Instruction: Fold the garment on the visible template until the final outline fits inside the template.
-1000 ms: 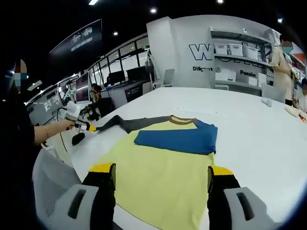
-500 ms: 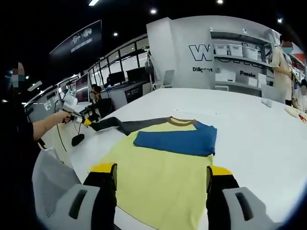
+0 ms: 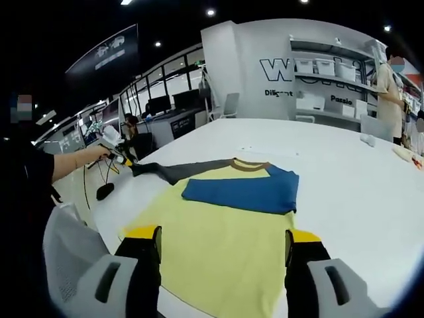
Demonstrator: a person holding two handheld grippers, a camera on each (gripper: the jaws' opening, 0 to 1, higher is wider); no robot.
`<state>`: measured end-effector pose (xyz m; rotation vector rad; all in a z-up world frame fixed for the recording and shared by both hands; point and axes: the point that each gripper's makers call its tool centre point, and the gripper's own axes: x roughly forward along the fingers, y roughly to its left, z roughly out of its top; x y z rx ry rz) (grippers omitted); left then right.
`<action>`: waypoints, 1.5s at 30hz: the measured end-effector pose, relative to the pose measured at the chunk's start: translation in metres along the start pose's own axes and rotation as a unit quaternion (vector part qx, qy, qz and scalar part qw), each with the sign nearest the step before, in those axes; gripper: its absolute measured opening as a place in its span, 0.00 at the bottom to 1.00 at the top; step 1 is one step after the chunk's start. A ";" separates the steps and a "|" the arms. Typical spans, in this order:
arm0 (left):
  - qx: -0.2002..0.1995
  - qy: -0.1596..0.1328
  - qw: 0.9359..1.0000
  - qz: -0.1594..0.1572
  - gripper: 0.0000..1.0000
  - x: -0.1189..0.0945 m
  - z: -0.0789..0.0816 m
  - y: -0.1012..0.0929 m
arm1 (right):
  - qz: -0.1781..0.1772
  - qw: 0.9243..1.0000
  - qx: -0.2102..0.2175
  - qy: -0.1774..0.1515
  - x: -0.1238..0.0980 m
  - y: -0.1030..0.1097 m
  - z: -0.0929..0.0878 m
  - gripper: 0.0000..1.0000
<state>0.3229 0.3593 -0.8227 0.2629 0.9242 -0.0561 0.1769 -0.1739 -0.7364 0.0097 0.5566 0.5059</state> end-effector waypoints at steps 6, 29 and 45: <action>0.014 0.010 1.000 0.025 0.05 0.016 0.000 0.008 | 0.002 1.000 -0.004 -0.001 0.003 0.001 0.001 0.76; -0.025 -0.039 0.998 0.033 0.51 -0.012 0.010 0.003 | 0.009 1.000 0.001 0.018 0.005 0.005 -0.011 0.79; -0.104 -0.065 0.992 0.015 0.50 0.008 -0.004 -0.018 | 0.018 0.999 -0.002 0.027 -0.006 0.009 -0.024 0.99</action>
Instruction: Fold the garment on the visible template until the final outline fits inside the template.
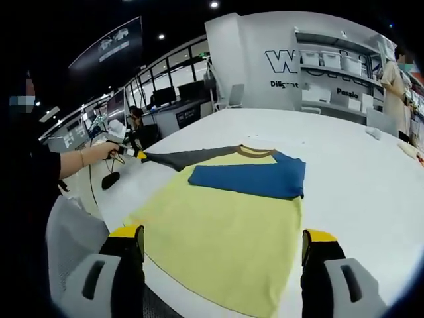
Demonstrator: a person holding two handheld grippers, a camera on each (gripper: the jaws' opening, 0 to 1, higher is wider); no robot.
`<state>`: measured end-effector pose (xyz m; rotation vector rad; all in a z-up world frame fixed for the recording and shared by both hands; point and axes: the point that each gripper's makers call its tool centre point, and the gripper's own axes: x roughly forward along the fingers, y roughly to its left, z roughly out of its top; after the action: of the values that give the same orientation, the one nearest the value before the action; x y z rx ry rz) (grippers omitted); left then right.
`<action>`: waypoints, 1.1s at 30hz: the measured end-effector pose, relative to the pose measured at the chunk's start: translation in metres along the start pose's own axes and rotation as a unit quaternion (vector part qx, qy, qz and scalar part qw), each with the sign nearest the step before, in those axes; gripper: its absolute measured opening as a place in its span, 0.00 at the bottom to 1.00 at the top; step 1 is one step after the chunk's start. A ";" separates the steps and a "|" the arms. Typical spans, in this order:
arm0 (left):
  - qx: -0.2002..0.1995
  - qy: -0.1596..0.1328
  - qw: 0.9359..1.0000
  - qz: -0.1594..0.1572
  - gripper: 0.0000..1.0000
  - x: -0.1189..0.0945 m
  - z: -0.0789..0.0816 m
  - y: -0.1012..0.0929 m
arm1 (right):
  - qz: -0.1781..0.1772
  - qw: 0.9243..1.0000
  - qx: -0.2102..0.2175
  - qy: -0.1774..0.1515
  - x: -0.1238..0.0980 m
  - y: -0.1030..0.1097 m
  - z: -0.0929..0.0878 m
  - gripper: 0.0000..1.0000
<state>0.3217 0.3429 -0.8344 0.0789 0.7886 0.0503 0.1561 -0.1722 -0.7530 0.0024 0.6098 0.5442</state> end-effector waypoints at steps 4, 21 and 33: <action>0.002 0.007 1.000 -0.006 0.43 0.004 -0.009 -0.002 | -0.013 1.000 0.003 -0.001 -0.005 -0.005 -0.001 0.99; -0.016 0.004 1.000 -0.021 0.02 0.009 -0.016 -0.008 | -0.035 0.999 0.015 -0.007 -0.009 -0.018 -0.003 0.99; 0.008 -0.004 1.000 -0.030 0.01 -0.014 -0.013 -0.005 | -0.032 0.999 0.009 -0.008 -0.007 -0.015 0.001 0.99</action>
<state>0.3028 0.3378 -0.8335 0.0712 0.7827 -0.0135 0.1594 -0.1883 -0.7510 0.0046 0.5968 0.4765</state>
